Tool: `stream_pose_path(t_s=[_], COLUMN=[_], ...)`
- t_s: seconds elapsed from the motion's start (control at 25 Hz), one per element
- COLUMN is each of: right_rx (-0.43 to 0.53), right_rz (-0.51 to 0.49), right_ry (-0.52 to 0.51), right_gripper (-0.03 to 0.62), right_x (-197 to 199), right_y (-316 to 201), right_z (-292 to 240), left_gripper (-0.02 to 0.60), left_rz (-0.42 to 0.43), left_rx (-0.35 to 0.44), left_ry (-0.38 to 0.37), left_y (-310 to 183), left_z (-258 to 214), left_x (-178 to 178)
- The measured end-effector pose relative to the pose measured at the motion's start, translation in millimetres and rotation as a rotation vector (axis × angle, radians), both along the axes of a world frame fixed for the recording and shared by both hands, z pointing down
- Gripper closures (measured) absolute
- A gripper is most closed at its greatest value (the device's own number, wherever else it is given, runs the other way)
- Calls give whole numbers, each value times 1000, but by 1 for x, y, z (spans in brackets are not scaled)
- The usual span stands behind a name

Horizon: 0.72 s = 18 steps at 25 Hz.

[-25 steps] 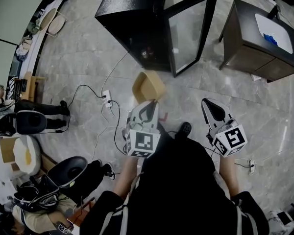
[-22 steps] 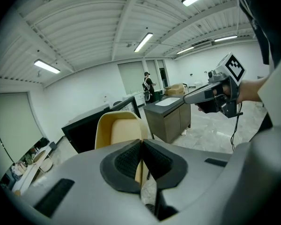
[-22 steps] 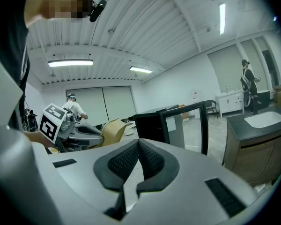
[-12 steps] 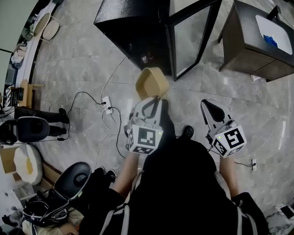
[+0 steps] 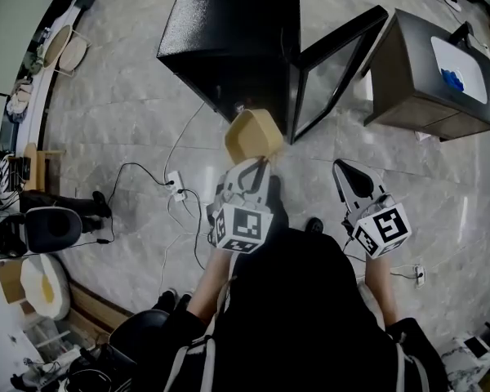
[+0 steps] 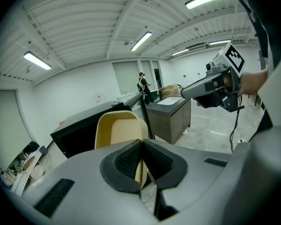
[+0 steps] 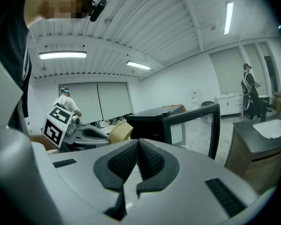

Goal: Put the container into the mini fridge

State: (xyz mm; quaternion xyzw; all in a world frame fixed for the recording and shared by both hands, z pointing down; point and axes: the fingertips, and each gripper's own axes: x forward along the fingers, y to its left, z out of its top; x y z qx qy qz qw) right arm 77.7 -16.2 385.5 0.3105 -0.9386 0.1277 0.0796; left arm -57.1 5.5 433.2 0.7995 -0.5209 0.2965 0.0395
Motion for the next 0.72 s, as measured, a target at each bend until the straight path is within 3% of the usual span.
stream_pose_path(t_s=[0.36,0.72], right_rx=[9,-33], right_rz=[37,79], right_ry=[12,23], right_gripper=[576,576], right_x=[-48,-92], right_y=[-42,-54], right_z=[-3,13], left_gripper=[540,540], left_rz=[59,196], left_rx=[-39,-92], left_ry=[-5,-106], left_y=[-48,-79], left_z=[21,68], left_x=[-47,-71])
